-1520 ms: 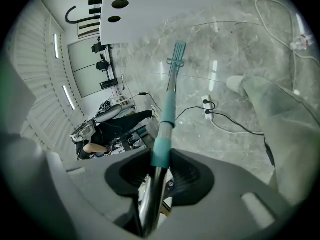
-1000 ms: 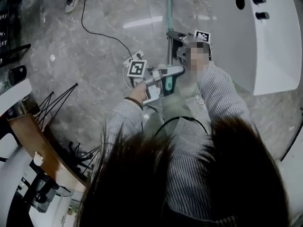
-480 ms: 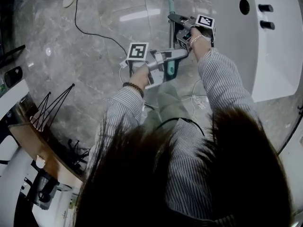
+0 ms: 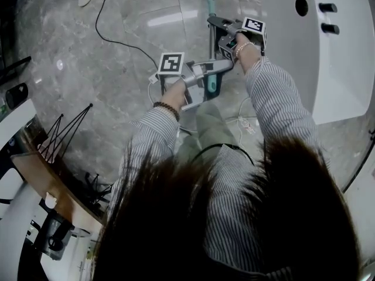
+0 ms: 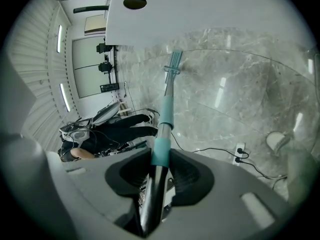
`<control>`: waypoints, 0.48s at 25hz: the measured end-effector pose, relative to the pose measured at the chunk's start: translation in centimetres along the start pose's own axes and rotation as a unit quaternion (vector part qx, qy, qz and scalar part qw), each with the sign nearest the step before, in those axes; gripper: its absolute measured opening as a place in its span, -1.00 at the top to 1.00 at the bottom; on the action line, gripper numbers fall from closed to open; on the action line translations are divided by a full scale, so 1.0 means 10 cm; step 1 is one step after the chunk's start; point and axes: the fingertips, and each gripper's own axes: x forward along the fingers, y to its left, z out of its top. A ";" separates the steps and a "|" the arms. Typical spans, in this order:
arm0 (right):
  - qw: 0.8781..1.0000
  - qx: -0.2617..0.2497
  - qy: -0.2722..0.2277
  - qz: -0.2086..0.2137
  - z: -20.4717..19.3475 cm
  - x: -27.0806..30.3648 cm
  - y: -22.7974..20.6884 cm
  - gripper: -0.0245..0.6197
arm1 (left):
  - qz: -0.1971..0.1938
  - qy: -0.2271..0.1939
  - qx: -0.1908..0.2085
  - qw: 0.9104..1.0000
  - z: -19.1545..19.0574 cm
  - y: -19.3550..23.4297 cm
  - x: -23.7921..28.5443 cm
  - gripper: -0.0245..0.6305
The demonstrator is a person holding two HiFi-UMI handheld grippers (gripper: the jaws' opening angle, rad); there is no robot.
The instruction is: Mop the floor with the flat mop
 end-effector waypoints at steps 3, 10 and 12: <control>1.000 -0.002 0.003 -0.003 0.00 0.02 -0.02 0.56 | 0.001 0.006 -0.002 1.000 0.00 0.00 0.00 0.71; 1.000 -0.006 0.017 -0.004 -0.14 -0.02 -0.13 0.56 | 0.009 0.031 -0.003 0.999 -0.18 0.10 -0.03 0.73; 1.000 -0.006 0.008 0.002 -0.55 -0.31 -0.45 0.56 | 0.011 0.049 -0.001 0.999 -0.71 0.32 -0.23 0.74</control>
